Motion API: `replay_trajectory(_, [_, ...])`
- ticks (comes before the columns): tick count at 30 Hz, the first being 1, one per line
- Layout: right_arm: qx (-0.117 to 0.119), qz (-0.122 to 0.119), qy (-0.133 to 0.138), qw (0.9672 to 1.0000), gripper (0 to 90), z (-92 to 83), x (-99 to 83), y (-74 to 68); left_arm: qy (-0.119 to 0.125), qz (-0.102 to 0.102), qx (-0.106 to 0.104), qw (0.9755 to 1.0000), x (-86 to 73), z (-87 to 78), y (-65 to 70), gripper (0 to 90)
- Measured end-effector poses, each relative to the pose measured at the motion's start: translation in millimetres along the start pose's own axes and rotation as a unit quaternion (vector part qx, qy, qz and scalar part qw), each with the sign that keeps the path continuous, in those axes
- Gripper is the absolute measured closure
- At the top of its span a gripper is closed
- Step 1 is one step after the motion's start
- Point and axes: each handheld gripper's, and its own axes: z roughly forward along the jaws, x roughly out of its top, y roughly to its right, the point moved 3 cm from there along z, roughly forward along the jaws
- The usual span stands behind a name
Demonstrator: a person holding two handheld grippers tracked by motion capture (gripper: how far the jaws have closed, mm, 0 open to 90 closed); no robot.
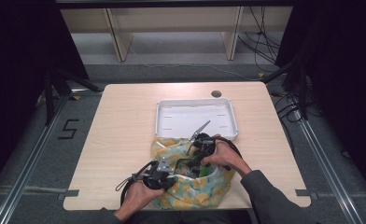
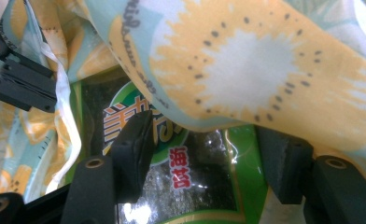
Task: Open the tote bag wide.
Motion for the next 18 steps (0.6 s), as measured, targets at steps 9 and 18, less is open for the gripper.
replay_trajectory(9, [0.023, 0.024, 0.012, 0.9994, 50.9, -6.3, 2.5, -5.2, -0.003, 0.003, -0.002, 1.0000, 2.1, 2.8, -1.7, 87.5])
replay_trajectory(18, [0.014, 0.032, 0.016, 0.9993, 52.6, -17.1, 6.5, -12.4, 0.003, -0.007, 0.000, 1.0000, 2.4, 3.6, -0.8, 87.3])
